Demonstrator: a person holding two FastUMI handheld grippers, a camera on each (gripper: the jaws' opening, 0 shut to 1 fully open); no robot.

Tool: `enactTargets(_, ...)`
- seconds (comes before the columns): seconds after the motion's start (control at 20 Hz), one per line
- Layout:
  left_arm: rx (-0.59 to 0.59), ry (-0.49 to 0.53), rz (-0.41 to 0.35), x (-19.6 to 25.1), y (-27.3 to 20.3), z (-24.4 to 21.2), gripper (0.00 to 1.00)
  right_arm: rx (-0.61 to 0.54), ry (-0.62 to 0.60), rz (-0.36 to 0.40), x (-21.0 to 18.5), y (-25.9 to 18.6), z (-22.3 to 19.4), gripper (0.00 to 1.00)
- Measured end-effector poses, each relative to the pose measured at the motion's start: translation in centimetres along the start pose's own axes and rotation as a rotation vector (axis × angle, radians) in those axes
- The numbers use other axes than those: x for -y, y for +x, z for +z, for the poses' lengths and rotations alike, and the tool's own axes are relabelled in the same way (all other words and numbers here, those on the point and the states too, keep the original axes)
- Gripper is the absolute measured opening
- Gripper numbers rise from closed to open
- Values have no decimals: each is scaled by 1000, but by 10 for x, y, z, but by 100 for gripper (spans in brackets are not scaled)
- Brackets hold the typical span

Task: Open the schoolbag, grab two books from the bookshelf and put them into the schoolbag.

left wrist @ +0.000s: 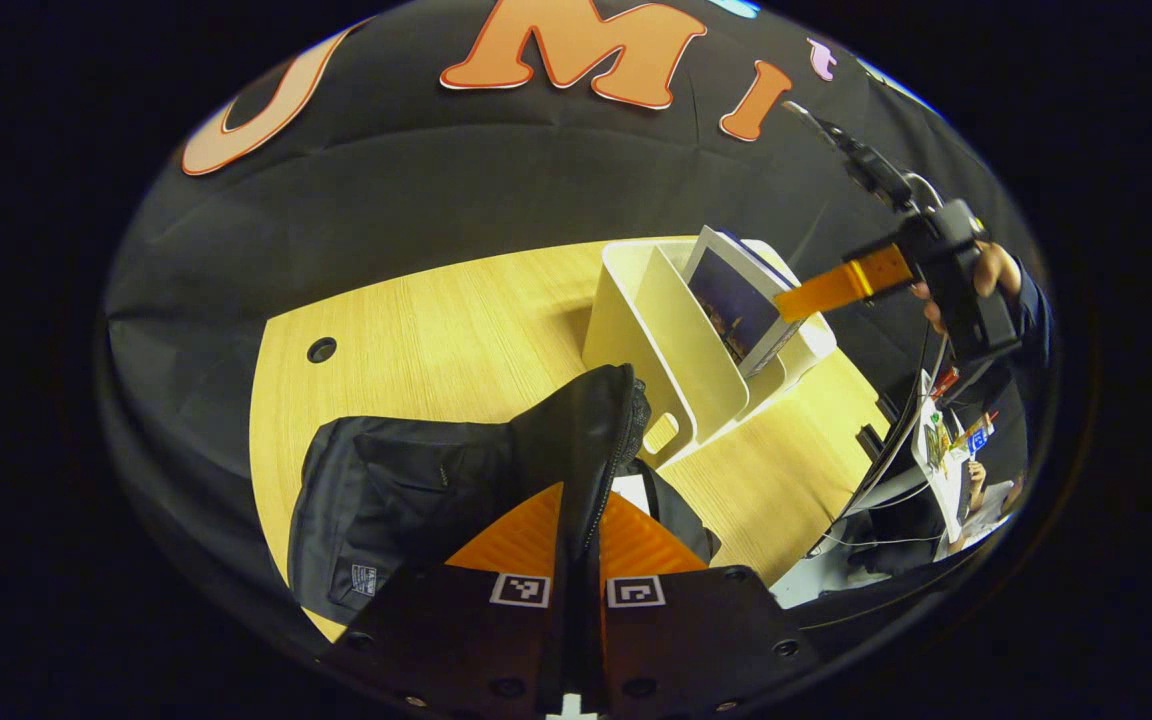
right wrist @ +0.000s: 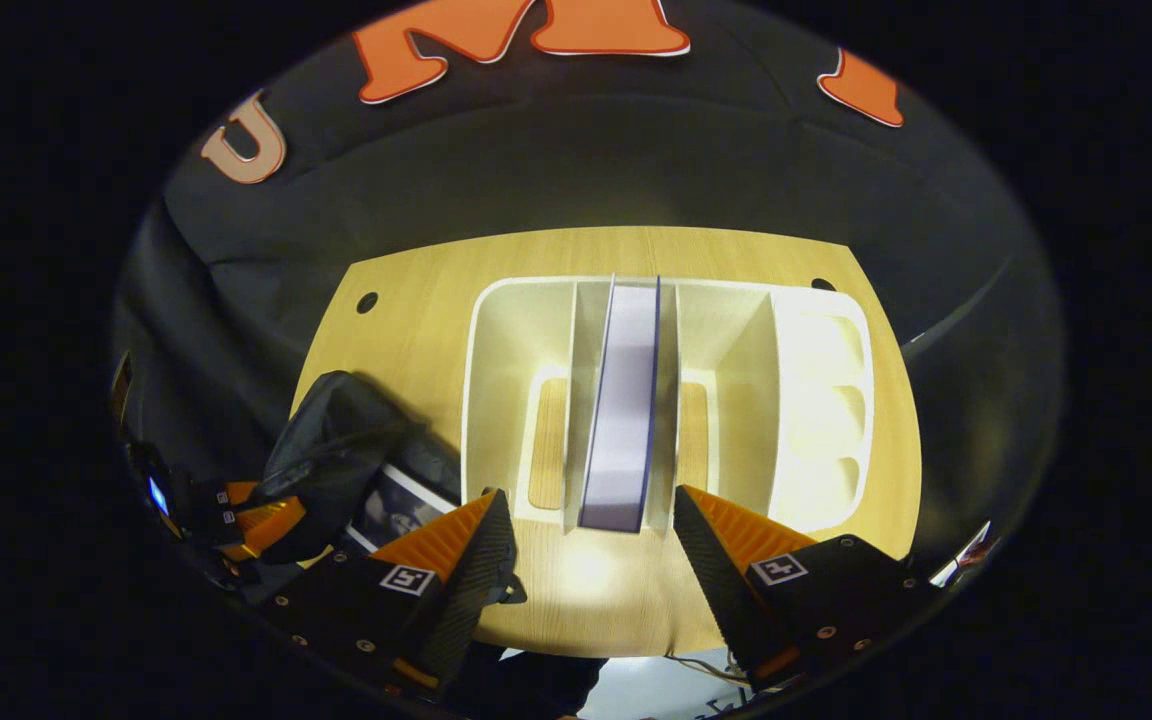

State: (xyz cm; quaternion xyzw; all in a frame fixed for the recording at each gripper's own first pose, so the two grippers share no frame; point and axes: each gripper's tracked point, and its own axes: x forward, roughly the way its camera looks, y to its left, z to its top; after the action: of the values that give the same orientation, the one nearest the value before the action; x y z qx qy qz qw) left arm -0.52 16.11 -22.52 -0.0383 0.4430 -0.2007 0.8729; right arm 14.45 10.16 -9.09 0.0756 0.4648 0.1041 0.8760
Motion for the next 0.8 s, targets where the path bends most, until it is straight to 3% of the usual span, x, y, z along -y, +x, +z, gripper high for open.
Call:
enactTargets(0.4, -6, 0, 2, 1, 1, 0, 7, -114, -1, -88, 13, 45, 25, 87)
enactTargets(0.65, -1, -10, 3, -2, -2, -3, 7, -157, 10, -123, 20, 59, 24, 57)
enactTargets(0.7, -1, -14, 2, -2, -3, -3, 7, -160, 24, -132, 21, 58, 24, 58)
enactTargets(0.75, 1, -16, 1, -2, -2, -4, 7, -145, 40, -137, 20, 56, 26, 41)
enactTargets(0.8, -1, -17, -3, -1, -2, -5, 7, -136, 39, -143, 22, 57, 25, 39)
